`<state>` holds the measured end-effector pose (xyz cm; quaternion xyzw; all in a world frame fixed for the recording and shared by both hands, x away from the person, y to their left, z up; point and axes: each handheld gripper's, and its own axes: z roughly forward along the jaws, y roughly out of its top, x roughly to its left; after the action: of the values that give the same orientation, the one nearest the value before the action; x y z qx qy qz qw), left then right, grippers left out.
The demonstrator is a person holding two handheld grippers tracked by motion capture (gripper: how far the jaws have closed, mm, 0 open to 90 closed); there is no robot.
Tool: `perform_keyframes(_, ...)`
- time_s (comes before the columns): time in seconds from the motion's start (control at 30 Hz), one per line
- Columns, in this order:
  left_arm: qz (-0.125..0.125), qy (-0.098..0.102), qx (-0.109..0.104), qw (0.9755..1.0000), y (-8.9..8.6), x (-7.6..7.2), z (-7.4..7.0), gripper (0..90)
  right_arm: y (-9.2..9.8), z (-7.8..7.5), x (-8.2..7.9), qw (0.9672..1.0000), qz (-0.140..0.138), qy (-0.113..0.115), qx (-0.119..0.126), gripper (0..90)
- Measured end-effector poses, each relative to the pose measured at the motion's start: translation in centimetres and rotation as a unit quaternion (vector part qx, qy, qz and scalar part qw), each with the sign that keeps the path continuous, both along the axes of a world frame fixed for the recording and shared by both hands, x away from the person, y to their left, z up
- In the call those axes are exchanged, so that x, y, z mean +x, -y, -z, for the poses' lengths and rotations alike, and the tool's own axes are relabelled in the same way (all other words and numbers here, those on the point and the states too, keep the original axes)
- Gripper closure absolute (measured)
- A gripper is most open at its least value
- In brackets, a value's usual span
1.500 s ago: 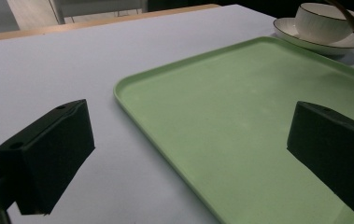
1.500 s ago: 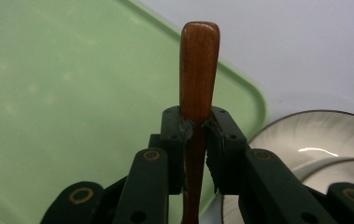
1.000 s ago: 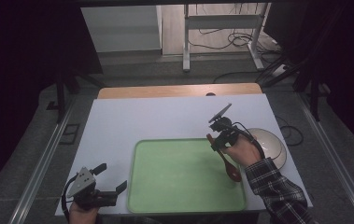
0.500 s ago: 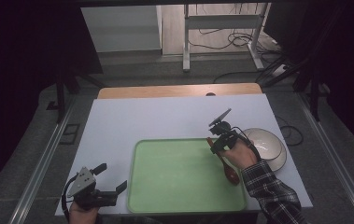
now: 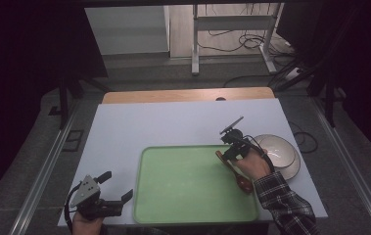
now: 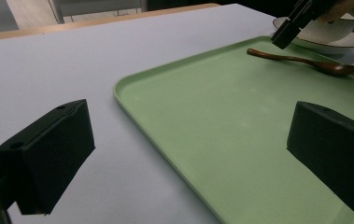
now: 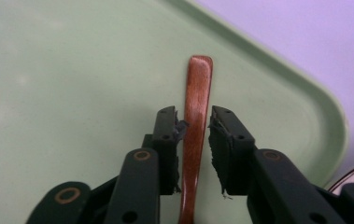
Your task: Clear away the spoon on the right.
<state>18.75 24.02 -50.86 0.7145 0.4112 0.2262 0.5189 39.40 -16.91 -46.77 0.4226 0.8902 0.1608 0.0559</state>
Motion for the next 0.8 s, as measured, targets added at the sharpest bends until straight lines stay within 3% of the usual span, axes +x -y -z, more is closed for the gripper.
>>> perform_keyframes(0.23,-0.001,0.002,-0.001,1.0000,0.0,0.0,0.0,0.7,-0.5,0.3,-1.1,0.9983,-0.043,0.037,0.013,89.3)
perform_keyframes(0.27,-0.001,0.002,0.000,1.0000,0.0,-0.1,-0.1,0.7,-0.7,0.5,-1.4,0.9972,-0.051,0.053,0.014,90.0)
perform_keyframes(0.4,-0.001,0.003,0.000,1.0000,0.0,-0.1,-0.1,0.7,-0.9,0.9,-1.9,0.9952,-0.063,0.072,0.021,90.0)
perform_keyframes(0.67,-0.001,0.003,0.000,1.0000,0.0,-0.1,-0.1,0.8,-0.5,2.1,-2.2,0.9933,-0.062,0.089,0.040,90.0)
perform_keyframes(0.8,-0.001,0.004,0.000,1.0000,0.0,-0.1,-0.1,0.8,-0.4,2.4,-2.3,0.9932,-0.063,0.091,0.036,90.0)
